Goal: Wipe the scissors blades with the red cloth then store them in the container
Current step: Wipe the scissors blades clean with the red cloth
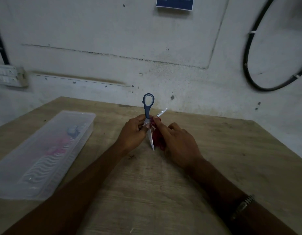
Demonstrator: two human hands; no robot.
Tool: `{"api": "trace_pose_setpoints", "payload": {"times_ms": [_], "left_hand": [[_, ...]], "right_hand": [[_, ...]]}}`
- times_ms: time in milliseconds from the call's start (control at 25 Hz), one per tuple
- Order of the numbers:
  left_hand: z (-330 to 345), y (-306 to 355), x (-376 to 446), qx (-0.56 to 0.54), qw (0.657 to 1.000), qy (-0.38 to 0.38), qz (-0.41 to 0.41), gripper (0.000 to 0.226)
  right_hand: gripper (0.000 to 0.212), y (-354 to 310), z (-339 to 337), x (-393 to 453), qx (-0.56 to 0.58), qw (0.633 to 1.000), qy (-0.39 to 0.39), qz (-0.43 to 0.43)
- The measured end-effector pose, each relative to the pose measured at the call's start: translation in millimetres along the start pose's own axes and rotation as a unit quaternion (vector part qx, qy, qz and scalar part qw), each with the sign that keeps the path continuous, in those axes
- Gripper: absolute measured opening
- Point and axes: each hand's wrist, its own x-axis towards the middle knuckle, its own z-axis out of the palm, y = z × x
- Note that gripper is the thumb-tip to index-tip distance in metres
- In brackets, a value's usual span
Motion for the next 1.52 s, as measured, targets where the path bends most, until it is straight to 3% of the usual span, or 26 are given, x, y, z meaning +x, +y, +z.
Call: {"api": "trace_pose_setpoints", "payload": {"times_ms": [120,280,520,680,840,1040,1200,1360,1520], "left_hand": [[-0.2,-1.4,0.6,0.032,0.999,0.007,0.005,0.029],[-0.4,-0.9,0.3,0.050,0.999,0.007,0.003,0.030],[-0.8,-7.1,0.0,0.033,0.999,0.002,0.006,0.032],[-4.8,-4.7,-3.4,0.003,1.000,-0.013,0.002,0.042],[-3.4,-6.9,-1.2,0.017,1.000,-0.010,0.010,0.029],[-1.4,-11.5,3.4,0.006,1.000,-0.014,0.012,0.035],[-1.0,-17.3,5.3,0.042,0.999,-0.011,0.019,0.030],[0.1,-19.1,6.4,0.064,0.998,-0.006,0.015,0.027],[1.2,-19.8,6.2,0.058,0.998,-0.002,0.012,0.028]], "right_hand": [[0.099,2.7,7.3,3.3,-0.033,0.999,-0.004,0.021],[0.113,17.2,-3.5,3.9,0.014,0.991,0.005,0.135],[0.099,-1.1,3.3,0.7,0.025,0.998,-0.057,-0.002],[0.099,4.6,11.2,4.8,-0.023,0.999,-0.014,0.044],[0.105,12.9,4.5,8.2,0.001,0.995,0.003,0.102],[0.096,-13.1,14.2,4.3,-0.004,0.999,-0.030,0.020],[0.091,-2.7,26.9,14.6,-0.040,0.997,-0.015,0.071],[0.103,13.4,20.9,19.5,0.018,0.991,0.002,0.132],[0.102,-4.8,9.4,7.8,0.020,0.997,-0.046,0.066]]}}
